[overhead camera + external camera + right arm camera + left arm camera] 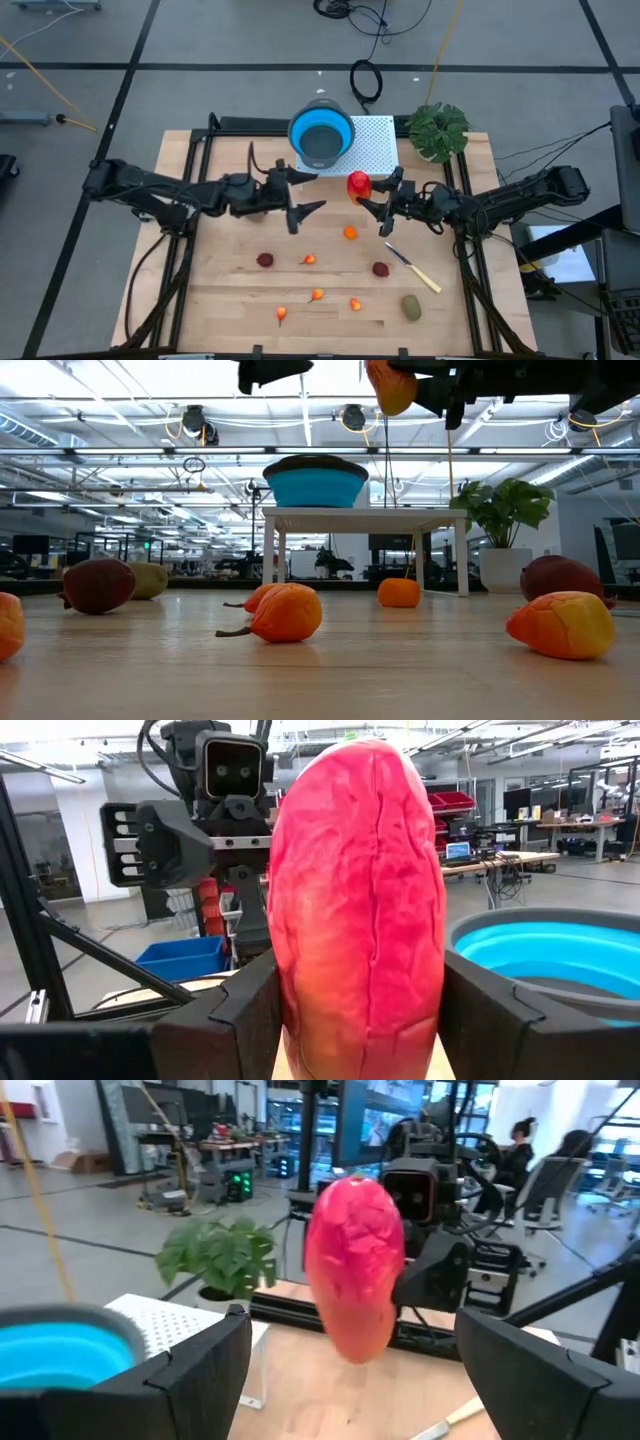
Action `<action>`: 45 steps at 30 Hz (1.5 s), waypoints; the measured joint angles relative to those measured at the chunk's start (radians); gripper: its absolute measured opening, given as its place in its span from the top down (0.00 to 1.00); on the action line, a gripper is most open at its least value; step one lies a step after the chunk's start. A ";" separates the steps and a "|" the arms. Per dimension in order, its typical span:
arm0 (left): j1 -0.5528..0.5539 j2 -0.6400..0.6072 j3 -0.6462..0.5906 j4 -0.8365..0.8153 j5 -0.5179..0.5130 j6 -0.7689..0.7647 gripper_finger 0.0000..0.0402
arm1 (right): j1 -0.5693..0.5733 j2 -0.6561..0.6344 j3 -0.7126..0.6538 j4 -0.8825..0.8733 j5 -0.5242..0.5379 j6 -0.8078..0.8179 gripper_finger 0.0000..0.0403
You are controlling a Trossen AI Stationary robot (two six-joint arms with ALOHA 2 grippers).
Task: Pick & Place Fruit
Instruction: Put the mango into the blue strainer bowl on the shelf
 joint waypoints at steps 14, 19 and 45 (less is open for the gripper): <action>0.040 0.169 0.170 -0.050 0.095 0.011 0.11 | 0.000 0.000 0.000 0.000 -0.069 0.001 0.48; 0.049 0.203 0.193 -0.049 0.122 0.014 0.10 | 0.000 0.000 0.000 0.000 -0.108 0.025 0.48; 0.084 0.326 0.325 -0.051 0.297 -0.082 0.17 | 0.000 0.001 0.000 -0.041 -0.184 0.094 0.48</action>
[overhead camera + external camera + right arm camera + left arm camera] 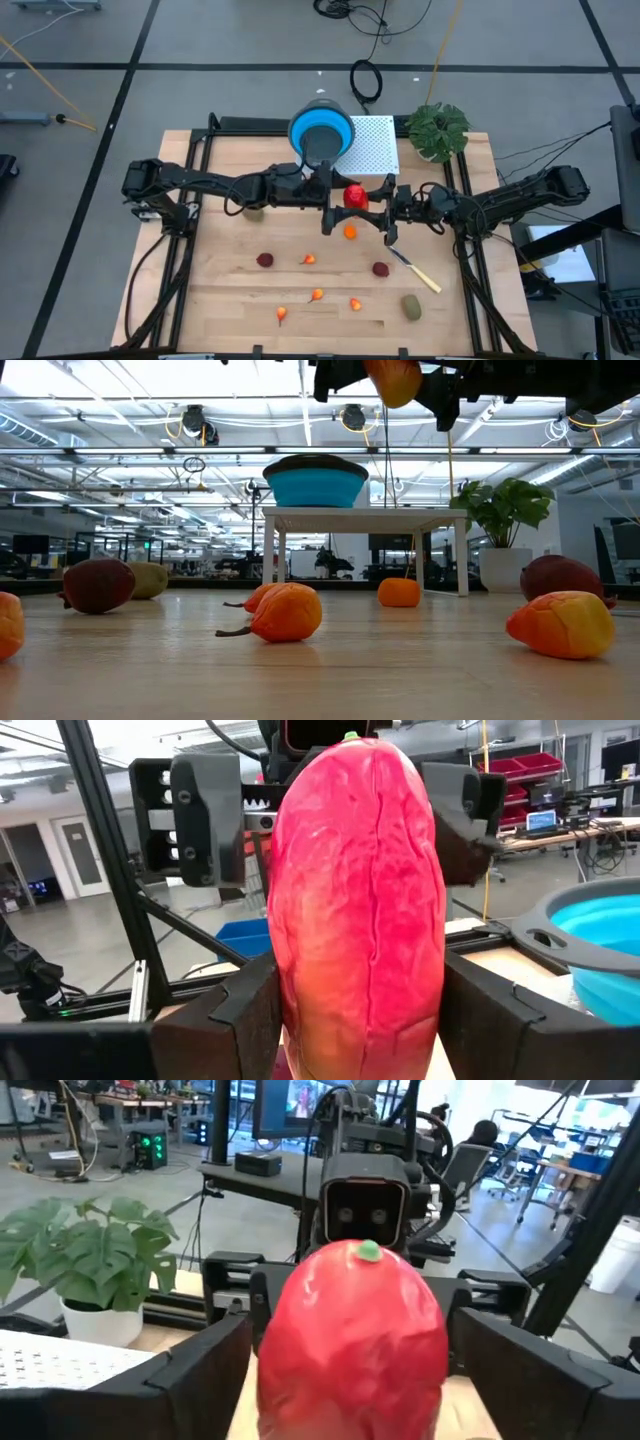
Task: Pick & Place Fruit
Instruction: Put the mango into the blue strainer bowl on the shelf
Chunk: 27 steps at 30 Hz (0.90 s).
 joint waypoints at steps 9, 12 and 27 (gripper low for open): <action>0.000 0.000 0.000 -0.002 -0.002 -0.003 0.48 | 0.000 -0.001 0.000 -0.007 -0.002 0.041 0.44; -0.001 0.000 0.000 -0.009 -0.003 -0.003 0.50 | 0.000 -0.001 0.000 -0.024 -0.004 0.070 0.40; 0.000 -0.001 0.000 0.002 -0.116 0.028 0.45 | 0.008 -0.075 0.000 -0.320 -0.088 0.096 0.27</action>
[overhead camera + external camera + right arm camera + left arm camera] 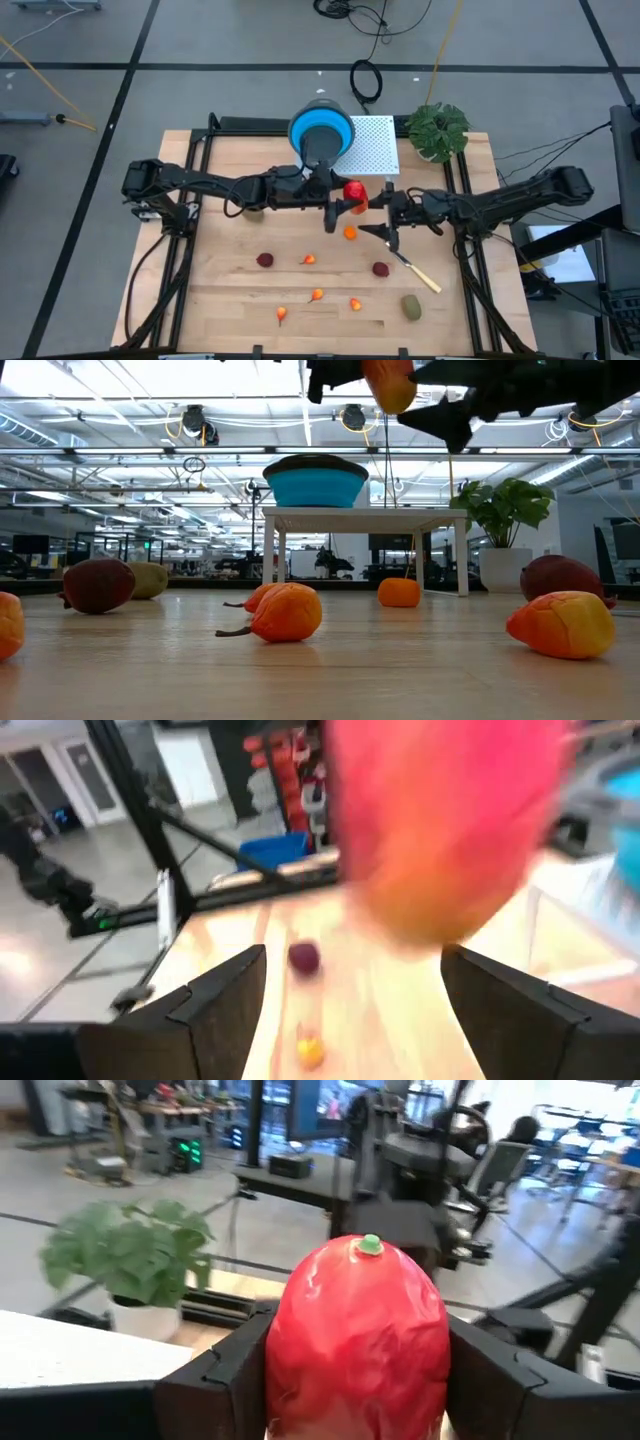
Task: Pick & Place Fruit
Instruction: Put the mango into the blue strainer bowl on the shelf
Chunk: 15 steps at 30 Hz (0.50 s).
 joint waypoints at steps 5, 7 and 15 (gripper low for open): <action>0.001 -0.002 0.000 0.070 -0.033 -0.037 0.48 | 0.000 -0.088 0.000 -0.193 -0.012 0.038 0.29; 0.003 -0.002 0.000 0.099 -0.026 -0.087 0.47 | 0.001 -0.120 0.000 -0.253 -0.016 0.039 0.30; 0.009 -0.003 0.000 0.140 -0.024 -0.375 0.43 | 0.001 -0.220 0.000 -0.438 -0.016 -0.031 0.40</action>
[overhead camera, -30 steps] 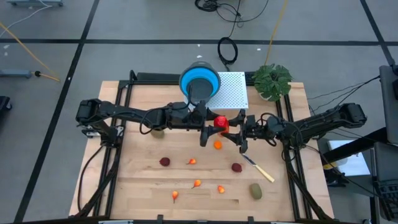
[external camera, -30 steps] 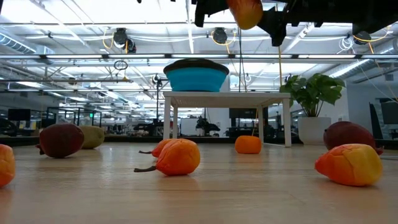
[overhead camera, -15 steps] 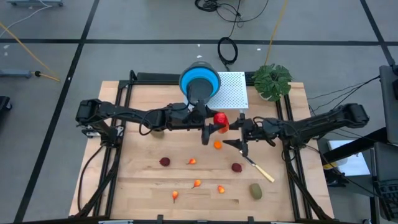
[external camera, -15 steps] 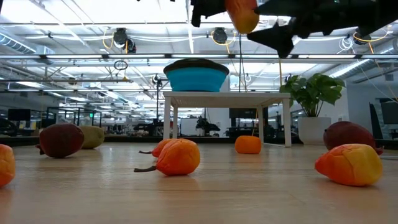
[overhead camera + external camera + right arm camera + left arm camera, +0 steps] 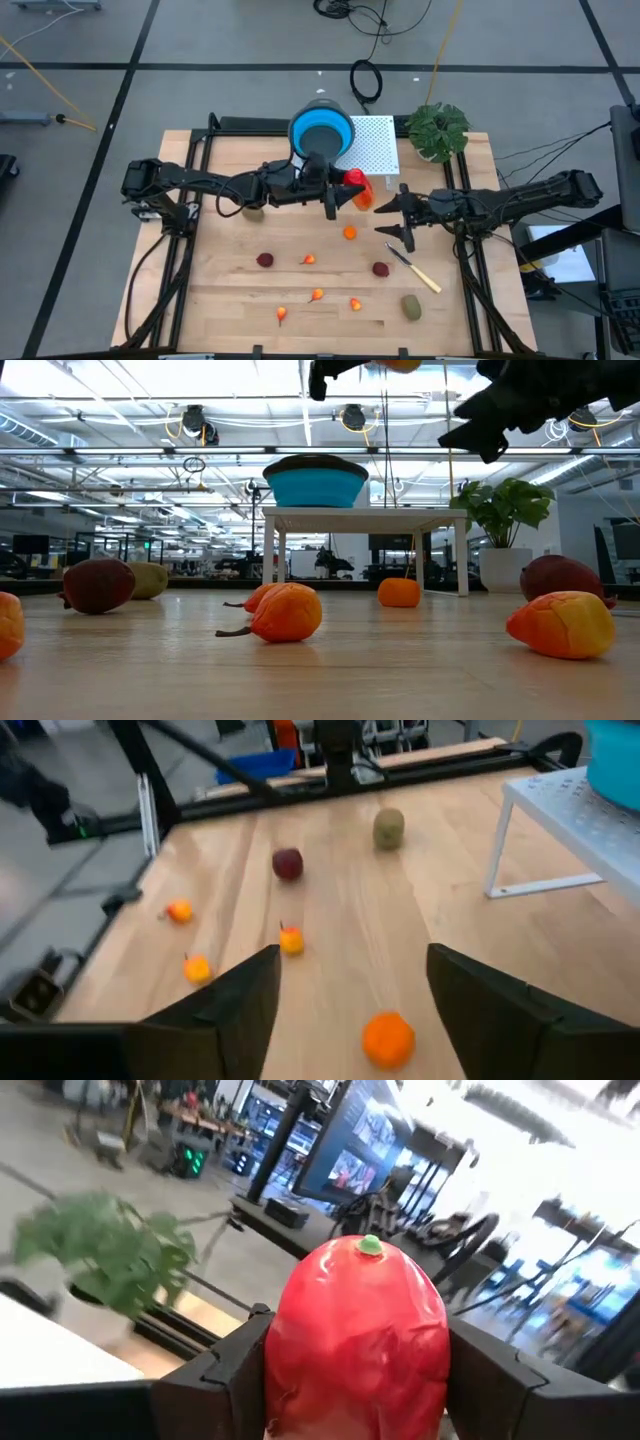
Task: Pick & Place Fruit
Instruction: Put the mango into the blue strainer bowl on the shelf
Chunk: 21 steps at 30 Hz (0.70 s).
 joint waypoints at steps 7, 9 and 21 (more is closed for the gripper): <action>0.045 -0.007 0.000 -0.008 0.102 -0.249 0.43 | 0.000 -0.038 0.000 -0.119 0.002 -0.091 0.61; 0.058 -0.010 0.000 -0.008 0.138 -0.283 0.43 | 0.000 -0.051 0.000 -0.159 0.004 -0.102 0.69; 0.134 -0.051 -0.002 -0.047 0.251 -0.533 0.43 | 0.000 -0.199 0.000 -0.297 0.007 -0.171 0.98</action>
